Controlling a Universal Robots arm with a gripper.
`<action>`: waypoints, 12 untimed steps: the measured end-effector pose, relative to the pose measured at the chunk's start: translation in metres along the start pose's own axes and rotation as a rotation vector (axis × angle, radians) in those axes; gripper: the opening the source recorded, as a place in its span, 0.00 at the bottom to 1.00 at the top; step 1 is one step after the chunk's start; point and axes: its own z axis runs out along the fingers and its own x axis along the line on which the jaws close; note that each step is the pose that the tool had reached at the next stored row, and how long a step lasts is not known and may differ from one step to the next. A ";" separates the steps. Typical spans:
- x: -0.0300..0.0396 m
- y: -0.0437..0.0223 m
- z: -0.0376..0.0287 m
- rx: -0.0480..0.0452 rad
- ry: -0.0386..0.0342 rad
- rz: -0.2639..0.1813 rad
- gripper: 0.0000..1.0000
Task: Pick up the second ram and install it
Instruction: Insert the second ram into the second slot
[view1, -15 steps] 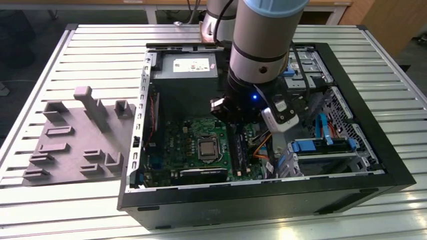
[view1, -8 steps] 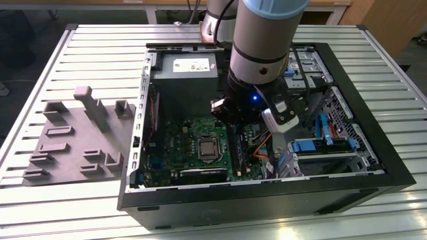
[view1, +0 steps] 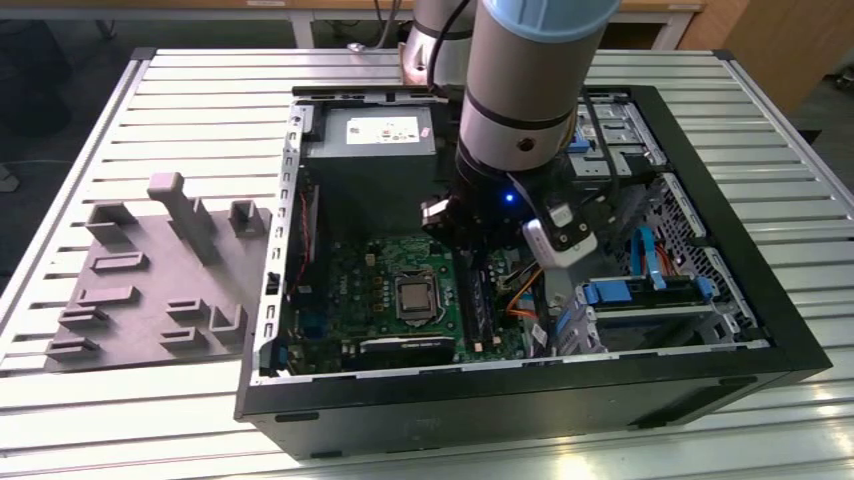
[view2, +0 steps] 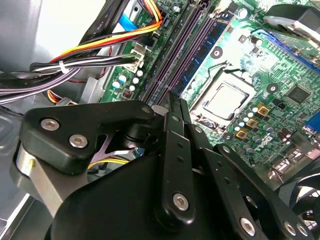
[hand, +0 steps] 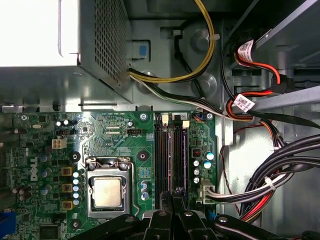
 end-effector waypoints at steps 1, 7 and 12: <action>0.0000 0.0000 0.0003 0.0000 0.0000 0.000 0.12; 0.0000 -0.0001 0.0020 0.0000 0.0000 0.000 0.12; 0.0000 -0.0001 0.0031 0.0001 0.0000 0.000 0.12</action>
